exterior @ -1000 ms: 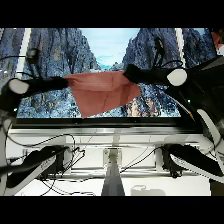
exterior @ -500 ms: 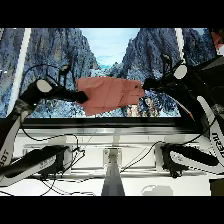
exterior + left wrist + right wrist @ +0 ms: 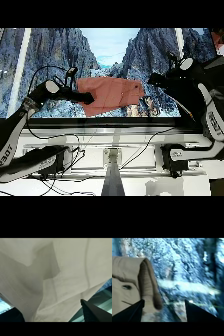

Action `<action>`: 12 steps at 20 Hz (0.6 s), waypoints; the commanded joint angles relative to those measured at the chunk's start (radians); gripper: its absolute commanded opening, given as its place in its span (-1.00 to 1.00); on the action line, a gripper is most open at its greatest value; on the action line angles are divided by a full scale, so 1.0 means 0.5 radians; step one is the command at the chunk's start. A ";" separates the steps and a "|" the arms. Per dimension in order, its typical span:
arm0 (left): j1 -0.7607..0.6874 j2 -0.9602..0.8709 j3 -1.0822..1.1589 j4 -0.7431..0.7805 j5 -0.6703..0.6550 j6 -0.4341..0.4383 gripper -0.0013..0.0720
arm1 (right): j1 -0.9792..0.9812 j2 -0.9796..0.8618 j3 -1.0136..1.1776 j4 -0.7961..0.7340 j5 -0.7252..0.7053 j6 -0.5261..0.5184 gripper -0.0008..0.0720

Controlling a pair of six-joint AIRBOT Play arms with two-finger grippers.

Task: Fold the clothes and pants, and hang the long-sleeved shirts on hangers.

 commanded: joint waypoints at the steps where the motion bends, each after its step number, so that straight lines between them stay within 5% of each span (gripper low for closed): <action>1: -0.004 -0.005 0.002 -0.004 0.008 0.000 0.91 | -0.104 -0.307 0.149 0.446 0.180 -0.356 0.59; 3: -0.004 -0.005 0.002 -0.004 0.009 0.000 0.91 | -0.070 -0.424 0.150 0.509 0.181 -0.475 0.73; 10: -0.004 -0.005 0.002 0.005 0.009 0.001 0.91 | 0.220 -0.531 0.151 0.750 0.304 -0.829 0.71; 11: -0.004 -0.005 0.002 0.022 0.009 0.001 0.91 | 0.274 -0.531 0.153 0.749 0.332 -0.845 0.67; 12: -0.004 -0.005 0.002 0.042 0.008 0.001 0.91 | 0.323 -0.530 0.153 0.744 0.349 -0.880 0.30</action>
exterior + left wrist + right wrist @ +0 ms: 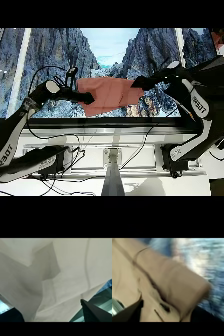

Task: Fold the clothes and pants, and hang the long-sleeved shirts on hangers.

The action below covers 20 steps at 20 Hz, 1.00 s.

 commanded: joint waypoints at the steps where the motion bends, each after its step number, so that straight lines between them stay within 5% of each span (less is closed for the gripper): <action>1: -0.002 -0.001 0.002 0.067 0.002 0.001 0.91 | 0.172 -0.011 0.008 0.082 0.096 -0.164 -0.29; 2: -0.002 -0.001 0.005 0.113 0.002 0.000 0.91 | 0.205 -0.006 0.015 0.083 0.096 -0.164 -0.79; 3: -0.002 0.002 0.018 0.167 -0.001 0.000 0.91 | 0.230 0.005 0.040 0.082 0.104 -0.163 -0.91; 9: 0.050 0.231 0.418 0.676 -0.009 -0.001 0.91 | 0.158 0.414 0.369 -0.048 0.083 0.042 -0.91; 17: 0.356 0.862 0.618 0.952 0.004 -0.002 0.91 | -0.477 1.374 0.810 -1.177 0.061 1.135 -0.91; 20: 0.385 0.960 0.617 0.952 0.005 -0.002 0.91 | -0.874 1.642 0.812 -1.511 0.242 1.399 -0.91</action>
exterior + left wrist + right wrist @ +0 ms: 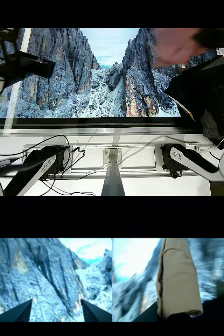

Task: Fold the clothes and pants, and hang the long-sleeved shirts on hangers.

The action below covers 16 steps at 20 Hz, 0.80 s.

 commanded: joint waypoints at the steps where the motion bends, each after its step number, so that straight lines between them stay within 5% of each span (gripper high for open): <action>1: 0.050 0.132 0.014 0.043 0.009 -0.002 0.91 | -0.464 0.307 0.043 -0.520 0.256 0.414 -0.91; 5: 0.050 0.123 0.012 0.038 0.009 -0.001 0.91 | -1.118 0.327 0.030 -0.661 0.783 0.464 -0.84; 9: 0.050 0.123 0.012 0.037 0.009 -0.001 0.91 | -1.511 0.319 0.024 -0.542 0.806 0.468 0.85; 13: 0.050 0.123 0.012 0.037 0.009 -0.001 0.91 | -1.337 0.226 0.025 -0.052 0.694 0.278 0.89; 16: 0.050 0.123 0.012 0.037 0.008 -0.001 0.91 | -0.848 0.159 0.025 0.042 0.602 0.162 0.32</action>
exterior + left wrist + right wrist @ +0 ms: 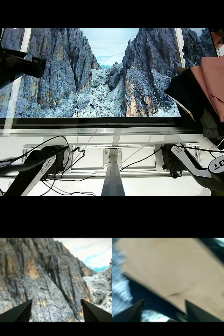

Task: Fold the clothes and pants, and hang the long-sleeved shirts on hangers.

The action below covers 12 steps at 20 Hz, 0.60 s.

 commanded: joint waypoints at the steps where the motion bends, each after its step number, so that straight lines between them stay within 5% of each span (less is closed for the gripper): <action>1: 0.002 0.001 0.002 0.002 0.001 0.000 0.91 | 0.497 -0.070 0.001 0.139 -0.118 -0.158 0.21; 2: 0.002 0.001 0.002 0.001 0.002 0.000 0.91 | 0.732 -0.084 0.002 0.065 -0.169 -0.163 0.14; 7: 0.002 0.001 0.002 0.001 0.001 0.000 0.91 | 1.798 -0.125 0.001 -0.433 -0.327 -0.313 -0.91; 12: 0.002 0.000 0.002 0.002 0.001 0.000 0.91 | 2.189 -0.143 0.001 -0.678 -0.557 -0.311 -0.91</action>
